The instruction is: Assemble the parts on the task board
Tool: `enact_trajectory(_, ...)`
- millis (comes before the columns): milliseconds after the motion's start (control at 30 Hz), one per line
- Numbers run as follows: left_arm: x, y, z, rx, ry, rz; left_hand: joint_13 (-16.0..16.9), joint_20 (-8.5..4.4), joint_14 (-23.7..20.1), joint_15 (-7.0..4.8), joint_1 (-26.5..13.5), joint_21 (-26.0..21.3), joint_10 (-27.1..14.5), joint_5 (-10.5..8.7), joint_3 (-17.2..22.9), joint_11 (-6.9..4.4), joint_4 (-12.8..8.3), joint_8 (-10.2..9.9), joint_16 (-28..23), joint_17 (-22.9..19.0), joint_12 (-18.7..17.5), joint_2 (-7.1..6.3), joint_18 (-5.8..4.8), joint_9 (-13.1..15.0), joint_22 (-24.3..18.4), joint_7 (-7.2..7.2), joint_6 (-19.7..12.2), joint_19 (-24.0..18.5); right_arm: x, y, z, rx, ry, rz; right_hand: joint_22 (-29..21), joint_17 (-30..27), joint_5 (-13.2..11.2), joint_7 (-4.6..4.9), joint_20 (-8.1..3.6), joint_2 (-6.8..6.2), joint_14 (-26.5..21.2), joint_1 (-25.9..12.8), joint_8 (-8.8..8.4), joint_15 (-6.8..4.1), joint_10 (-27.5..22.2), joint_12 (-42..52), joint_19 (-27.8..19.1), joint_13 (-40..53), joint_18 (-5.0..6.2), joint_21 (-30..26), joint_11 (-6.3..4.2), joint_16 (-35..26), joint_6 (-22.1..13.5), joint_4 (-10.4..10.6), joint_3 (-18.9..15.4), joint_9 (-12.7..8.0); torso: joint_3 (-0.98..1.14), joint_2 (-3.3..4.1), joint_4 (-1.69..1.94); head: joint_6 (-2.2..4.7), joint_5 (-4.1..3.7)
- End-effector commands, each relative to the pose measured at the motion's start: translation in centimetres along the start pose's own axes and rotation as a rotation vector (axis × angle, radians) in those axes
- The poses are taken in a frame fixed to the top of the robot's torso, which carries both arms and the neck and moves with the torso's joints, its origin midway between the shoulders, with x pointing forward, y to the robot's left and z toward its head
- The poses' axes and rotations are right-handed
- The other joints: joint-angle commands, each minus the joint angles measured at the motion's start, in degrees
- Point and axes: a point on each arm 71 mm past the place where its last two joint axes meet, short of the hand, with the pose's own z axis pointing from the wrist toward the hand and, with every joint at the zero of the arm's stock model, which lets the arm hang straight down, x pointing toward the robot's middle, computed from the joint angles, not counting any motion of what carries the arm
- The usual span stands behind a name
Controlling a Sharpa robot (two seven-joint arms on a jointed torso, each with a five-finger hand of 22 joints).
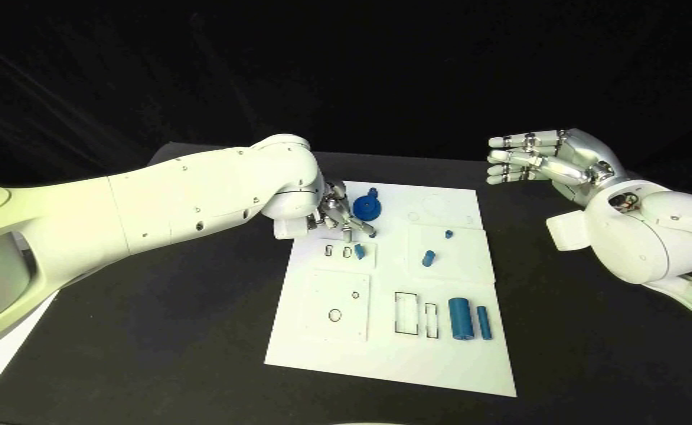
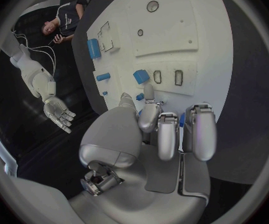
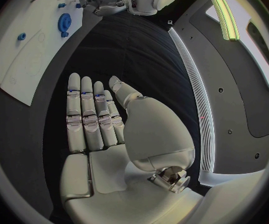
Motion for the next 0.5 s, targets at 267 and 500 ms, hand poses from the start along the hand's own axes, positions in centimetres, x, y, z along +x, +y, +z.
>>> enact_trajectory(267,0.48,0.21,-0.05,-0.054,0.044,0.056,0.13,-0.66,5.94,-0.61,-4.45,0.33,0.18,-2.74,-2.19,-0.47,0.18,1.55,0.17,15.10,0.05,0.56,-1.16,2.03,5.85,-0.67,-0.67,2.53,0.32,-0.32,0.03,0.008,0.025,-0.002,-0.61,-0.79,-0.07,0.44,0.10,-1.05,0.63,-0.70,-0.28,0.06,0.14,-0.42,0.72,-0.03,0.29,-0.97,0.39,-0.39,-0.17,0.12,-0.12,-0.07,0.01,0.07,-0.06,-0.05,0.08)
enact_trajectory(500,0.69,-0.09,0.11,-0.051,0.049,0.061,0.10,-0.67,5.94,-0.61,-4.51,0.37,0.17,-2.84,-2.23,-0.48,0.16,1.60,0.17,15.10,0.03,0.59,-1.18,2.11,5.92,-0.68,-0.70,2.56,0.40,-0.41,0.03,0.013,0.028,-0.004,-0.77,-0.99,0.02,0.46,0.13,-1.22,0.63,-0.73,-0.27,0.08,0.12,-0.45,0.83,-0.03,0.29,-1.16,0.42,-0.39,-0.21,0.08,-0.19,-0.07,-0.03,0.18,-0.08,-0.12,0.20)
